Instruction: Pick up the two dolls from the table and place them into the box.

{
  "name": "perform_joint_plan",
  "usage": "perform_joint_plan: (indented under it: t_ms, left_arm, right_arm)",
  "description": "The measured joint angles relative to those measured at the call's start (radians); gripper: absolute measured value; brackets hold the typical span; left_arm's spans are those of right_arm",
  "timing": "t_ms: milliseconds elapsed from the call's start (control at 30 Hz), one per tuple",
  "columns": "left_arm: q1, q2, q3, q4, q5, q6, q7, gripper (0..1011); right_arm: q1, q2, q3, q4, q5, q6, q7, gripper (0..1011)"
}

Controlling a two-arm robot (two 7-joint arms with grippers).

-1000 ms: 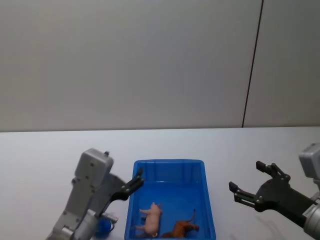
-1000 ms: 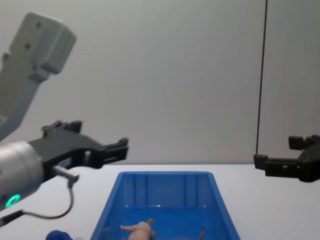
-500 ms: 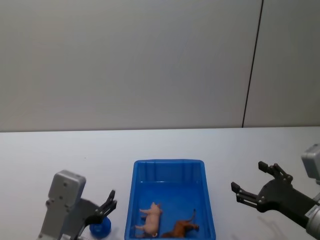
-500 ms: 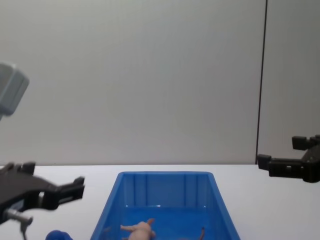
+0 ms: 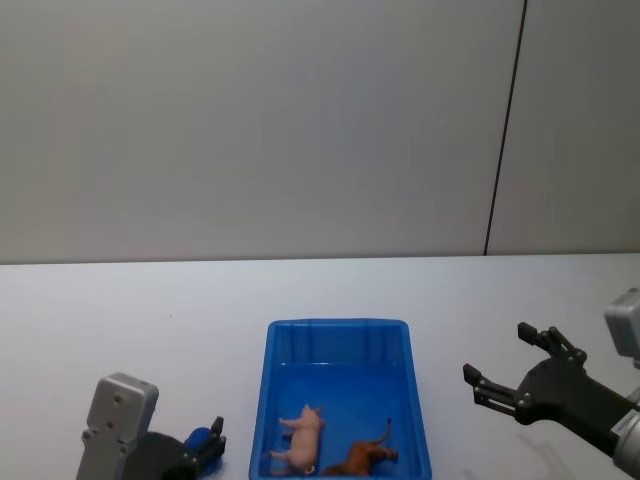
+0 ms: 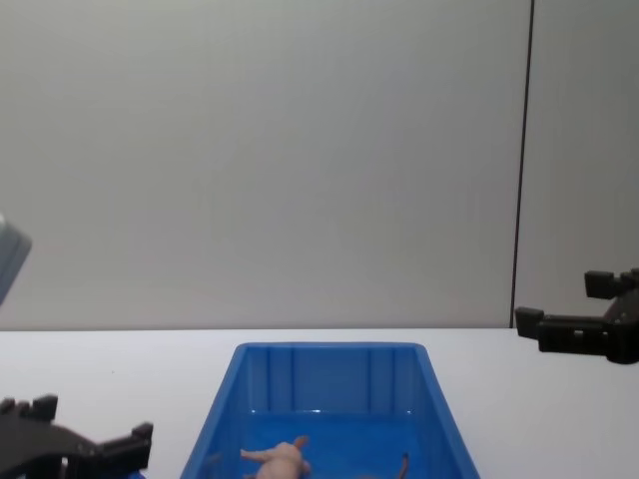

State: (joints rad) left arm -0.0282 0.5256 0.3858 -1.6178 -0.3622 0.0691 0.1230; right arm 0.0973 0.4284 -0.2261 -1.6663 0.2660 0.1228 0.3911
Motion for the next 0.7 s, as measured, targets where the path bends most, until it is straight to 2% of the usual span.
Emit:
perform_joint_plan:
  t_ms: [633, 700]
  left_arm:
    - [-0.035, -0.043, 0.001, 0.134, -0.008, -0.031, -0.108, 1000]
    - [-0.04, -0.047, 0.001, 0.142, -0.007, -0.031, -0.115, 969]
  right_arm:
    - [-0.001, 0.001, 0.0, 0.0, 0.0, 0.0, 0.0, 1001]
    - [-0.001, 0.001, 0.0, 0.0, 0.0, 0.0, 0.0, 1001]
